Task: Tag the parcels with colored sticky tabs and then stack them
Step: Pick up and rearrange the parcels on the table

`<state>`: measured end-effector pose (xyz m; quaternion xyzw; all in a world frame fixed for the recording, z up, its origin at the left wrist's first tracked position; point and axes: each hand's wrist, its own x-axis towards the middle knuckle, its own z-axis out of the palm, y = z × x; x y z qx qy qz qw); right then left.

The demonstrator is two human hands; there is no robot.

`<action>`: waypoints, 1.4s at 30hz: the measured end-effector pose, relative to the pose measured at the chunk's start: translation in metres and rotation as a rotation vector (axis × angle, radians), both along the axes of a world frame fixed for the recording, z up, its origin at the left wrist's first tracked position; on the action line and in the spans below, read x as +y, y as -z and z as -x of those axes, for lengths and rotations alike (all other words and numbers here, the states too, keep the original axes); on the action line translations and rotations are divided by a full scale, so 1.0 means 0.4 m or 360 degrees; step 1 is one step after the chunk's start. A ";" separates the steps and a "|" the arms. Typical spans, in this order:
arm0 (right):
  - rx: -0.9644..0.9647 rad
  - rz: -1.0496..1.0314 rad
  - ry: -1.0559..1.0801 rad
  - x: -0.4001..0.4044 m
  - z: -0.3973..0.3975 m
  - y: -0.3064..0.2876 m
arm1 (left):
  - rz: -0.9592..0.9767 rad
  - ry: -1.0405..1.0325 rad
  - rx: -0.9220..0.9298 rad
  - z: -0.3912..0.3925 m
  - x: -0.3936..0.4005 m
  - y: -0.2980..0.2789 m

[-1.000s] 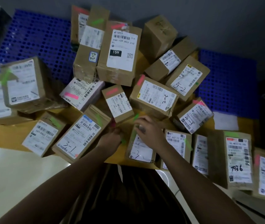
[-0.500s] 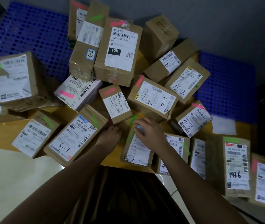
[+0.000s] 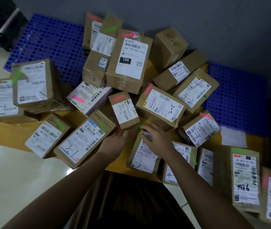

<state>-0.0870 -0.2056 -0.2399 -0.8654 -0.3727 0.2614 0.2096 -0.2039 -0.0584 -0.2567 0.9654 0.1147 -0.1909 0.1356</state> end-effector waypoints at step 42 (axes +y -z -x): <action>0.0917 -0.1133 0.1165 -0.104 -0.514 -0.168 | 0.2261 -0.0966 0.0288 -0.744 -0.038 -0.213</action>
